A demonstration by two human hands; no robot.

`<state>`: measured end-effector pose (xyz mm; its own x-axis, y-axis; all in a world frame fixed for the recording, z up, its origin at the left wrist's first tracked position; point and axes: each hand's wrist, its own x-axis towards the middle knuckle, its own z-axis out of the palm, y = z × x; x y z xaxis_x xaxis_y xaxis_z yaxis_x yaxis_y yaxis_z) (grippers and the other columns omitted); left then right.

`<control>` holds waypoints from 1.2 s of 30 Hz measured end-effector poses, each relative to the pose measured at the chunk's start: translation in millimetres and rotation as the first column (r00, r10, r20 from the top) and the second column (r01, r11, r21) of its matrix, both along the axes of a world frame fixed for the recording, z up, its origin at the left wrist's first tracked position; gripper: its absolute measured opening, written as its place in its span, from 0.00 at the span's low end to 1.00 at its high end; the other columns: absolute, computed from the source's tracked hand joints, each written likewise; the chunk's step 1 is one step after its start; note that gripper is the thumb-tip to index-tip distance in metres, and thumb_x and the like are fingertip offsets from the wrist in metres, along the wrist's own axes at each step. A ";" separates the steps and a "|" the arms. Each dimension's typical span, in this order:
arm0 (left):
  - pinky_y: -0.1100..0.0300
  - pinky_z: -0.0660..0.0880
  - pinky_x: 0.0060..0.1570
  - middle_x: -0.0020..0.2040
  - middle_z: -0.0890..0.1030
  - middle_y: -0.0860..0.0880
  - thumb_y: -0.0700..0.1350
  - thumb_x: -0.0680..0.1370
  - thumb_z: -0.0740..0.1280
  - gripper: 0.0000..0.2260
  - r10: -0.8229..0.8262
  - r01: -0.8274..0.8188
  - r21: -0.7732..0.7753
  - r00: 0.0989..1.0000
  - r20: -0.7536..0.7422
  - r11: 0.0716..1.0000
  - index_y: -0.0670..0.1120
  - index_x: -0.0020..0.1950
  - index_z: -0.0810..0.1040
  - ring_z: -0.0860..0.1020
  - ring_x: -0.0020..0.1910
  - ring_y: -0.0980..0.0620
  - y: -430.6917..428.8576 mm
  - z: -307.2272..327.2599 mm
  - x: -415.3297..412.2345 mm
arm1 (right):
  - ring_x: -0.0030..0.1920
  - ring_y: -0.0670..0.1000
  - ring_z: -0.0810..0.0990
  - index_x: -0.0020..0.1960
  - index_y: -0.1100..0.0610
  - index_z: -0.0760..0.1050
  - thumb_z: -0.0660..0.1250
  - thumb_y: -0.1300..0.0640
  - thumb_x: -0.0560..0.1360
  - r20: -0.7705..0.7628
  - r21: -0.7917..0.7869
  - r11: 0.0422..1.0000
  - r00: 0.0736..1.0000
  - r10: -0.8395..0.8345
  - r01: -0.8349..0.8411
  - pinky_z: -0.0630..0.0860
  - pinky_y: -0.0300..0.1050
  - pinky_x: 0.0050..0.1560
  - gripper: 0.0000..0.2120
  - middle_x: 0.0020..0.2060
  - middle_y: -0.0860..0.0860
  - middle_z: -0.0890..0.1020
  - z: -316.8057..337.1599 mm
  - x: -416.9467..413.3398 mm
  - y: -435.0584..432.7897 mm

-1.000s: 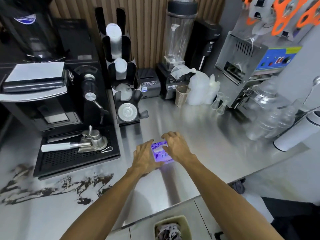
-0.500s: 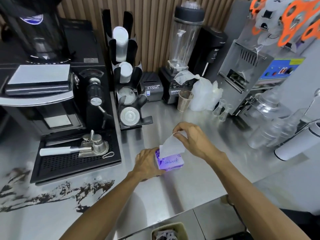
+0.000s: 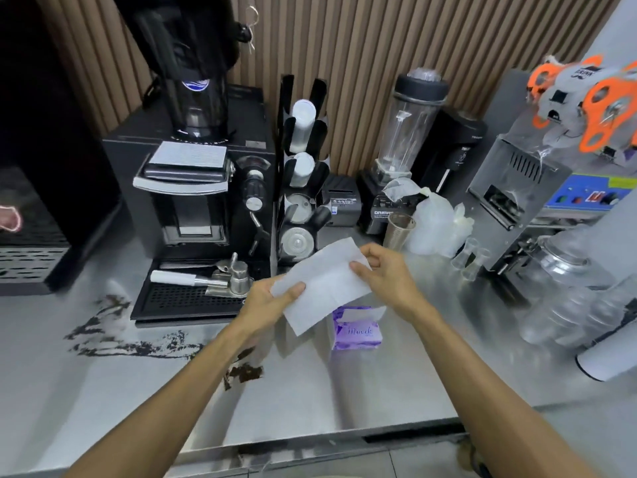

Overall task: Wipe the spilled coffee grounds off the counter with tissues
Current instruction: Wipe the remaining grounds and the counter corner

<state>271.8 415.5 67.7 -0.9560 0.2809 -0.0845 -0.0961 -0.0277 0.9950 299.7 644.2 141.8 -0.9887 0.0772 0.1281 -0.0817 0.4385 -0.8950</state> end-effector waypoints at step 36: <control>0.54 0.75 0.40 0.44 0.76 0.47 0.32 0.72 0.67 0.09 -0.143 -0.344 -0.884 0.904 -0.403 0.316 0.44 0.46 0.81 0.78 0.42 0.45 -425.9 -43.0 -206.1 | 0.57 0.57 0.76 0.56 0.63 0.77 0.63 0.65 0.74 0.136 0.561 0.773 0.954 0.267 -0.296 0.74 0.46 0.57 0.12 0.56 0.57 0.78 -111.3 -234.0 -481.2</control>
